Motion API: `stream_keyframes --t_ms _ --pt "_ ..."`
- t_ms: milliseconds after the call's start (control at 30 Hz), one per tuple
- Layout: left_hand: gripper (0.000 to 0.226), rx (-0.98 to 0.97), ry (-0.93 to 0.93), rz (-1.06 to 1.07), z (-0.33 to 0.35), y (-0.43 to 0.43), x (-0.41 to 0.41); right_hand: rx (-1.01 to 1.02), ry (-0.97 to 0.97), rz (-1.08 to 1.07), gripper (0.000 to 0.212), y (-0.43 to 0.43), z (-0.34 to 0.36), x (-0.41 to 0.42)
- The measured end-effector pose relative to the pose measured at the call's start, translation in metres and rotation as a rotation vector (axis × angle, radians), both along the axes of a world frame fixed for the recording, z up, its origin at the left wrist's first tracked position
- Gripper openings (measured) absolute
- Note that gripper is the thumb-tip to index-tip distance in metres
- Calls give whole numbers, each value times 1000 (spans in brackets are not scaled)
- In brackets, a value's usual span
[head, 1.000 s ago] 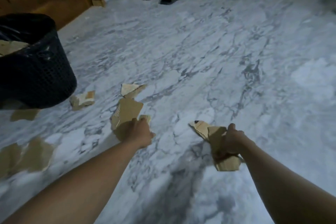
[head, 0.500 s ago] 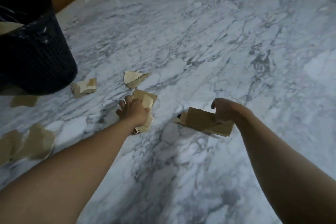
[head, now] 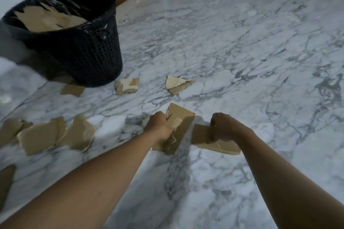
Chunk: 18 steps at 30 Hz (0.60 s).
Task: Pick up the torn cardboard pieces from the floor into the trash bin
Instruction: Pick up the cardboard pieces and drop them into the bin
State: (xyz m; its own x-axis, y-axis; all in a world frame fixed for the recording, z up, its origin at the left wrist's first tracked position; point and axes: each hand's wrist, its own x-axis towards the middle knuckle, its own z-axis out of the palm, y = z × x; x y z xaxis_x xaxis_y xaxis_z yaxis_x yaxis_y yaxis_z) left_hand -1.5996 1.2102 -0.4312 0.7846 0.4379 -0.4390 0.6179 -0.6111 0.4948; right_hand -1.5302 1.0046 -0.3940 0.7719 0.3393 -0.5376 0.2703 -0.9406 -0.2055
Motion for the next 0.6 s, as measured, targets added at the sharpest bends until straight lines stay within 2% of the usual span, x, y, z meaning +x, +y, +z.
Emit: stream_keyframes --t_ms 33,67,133,200,267,333,367,467,533,600 --pt "45 3 -15 10 1 2 -3 32 -4 13 29 11 3 4" --pt "42 6 -32 28 1 6 -7 52 1 21 26 21 6 10" --pt "57 51 -31 76 0 10 -13 55 22 11 23 37 15 25" --pt "71 199 -10 68 0 6 -16 53 26 -36 28 48 25 45" --pt "79 305 -36 16 -3 0 -11 176 16 -181 30 62 29 67" --pt "93 244 -56 54 -2 -3 -3 392 31 -351 31 83 24 87" --pt "109 185 -27 94 1 -3 2 457 35 -391 34 97 22 93" --pt "145 102 151 130 7 8 21 442 13 -335 53 141 3 111" --pt "149 106 207 107 7 14 32 395 -13 -284 61 162 -7 117" --pt "141 114 206 98 5 18 41 289 -41 -209 59 174 -15 118"
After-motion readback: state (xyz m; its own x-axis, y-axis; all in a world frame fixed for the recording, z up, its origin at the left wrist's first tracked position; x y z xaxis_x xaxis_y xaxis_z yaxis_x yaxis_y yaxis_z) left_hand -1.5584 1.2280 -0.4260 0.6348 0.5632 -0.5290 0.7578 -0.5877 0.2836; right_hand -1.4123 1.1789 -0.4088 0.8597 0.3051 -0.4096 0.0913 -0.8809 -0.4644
